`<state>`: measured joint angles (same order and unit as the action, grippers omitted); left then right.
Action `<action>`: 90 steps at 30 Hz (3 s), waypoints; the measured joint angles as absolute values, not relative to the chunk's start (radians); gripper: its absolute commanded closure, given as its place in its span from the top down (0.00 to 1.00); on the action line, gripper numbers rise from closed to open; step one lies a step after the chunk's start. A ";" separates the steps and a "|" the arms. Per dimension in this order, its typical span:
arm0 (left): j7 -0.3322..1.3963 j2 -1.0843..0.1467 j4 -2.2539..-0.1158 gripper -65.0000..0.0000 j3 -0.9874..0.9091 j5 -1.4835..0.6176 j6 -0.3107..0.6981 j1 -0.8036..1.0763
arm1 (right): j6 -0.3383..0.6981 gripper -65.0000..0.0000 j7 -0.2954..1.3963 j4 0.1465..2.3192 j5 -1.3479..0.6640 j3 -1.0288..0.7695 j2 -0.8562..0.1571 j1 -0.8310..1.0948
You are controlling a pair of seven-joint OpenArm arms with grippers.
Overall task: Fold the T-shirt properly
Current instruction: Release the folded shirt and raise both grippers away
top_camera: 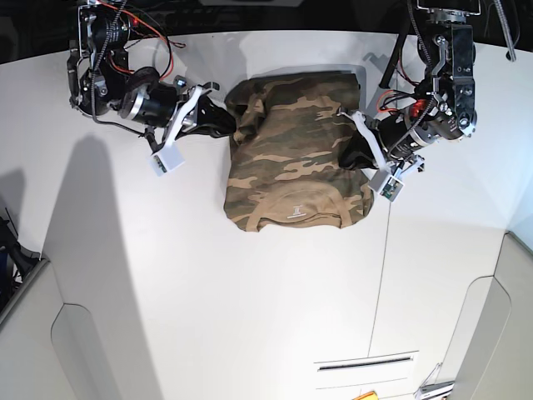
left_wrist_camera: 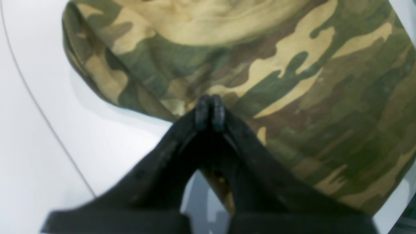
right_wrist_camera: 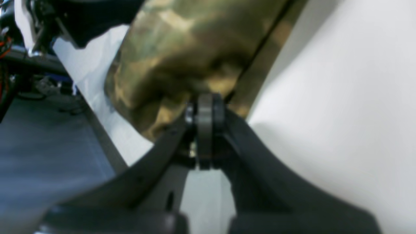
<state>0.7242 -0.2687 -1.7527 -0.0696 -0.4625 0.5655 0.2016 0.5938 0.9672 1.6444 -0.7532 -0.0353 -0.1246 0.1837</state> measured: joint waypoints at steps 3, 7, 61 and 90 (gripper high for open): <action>0.724 -0.269 -1.753 0.02 -0.070 -0.463 0.566 0.202 | 0.595 0.00 0.967 1.645 -0.767 -0.035 -0.125 0.202; 0.724 -0.269 -1.753 0.02 -0.070 -0.463 0.566 0.199 | 0.595 0.00 1.005 1.644 -0.810 -0.035 -0.125 0.208; 0.822 -0.278 -2.128 0.02 -0.378 -0.605 0.591 0.455 | 0.599 0.00 1.108 1.751 -0.878 -0.117 -0.185 0.308; 0.788 -0.596 -1.781 0.02 -0.060 -0.256 0.552 1.246 | 0.577 0.00 1.124 1.613 -0.770 -0.074 -0.493 0.812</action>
<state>0.7876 -0.5961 -1.7809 -0.0605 -0.2558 0.5518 1.2457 0.5770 1.1236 1.6135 -0.7704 -0.0738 -0.4934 0.8124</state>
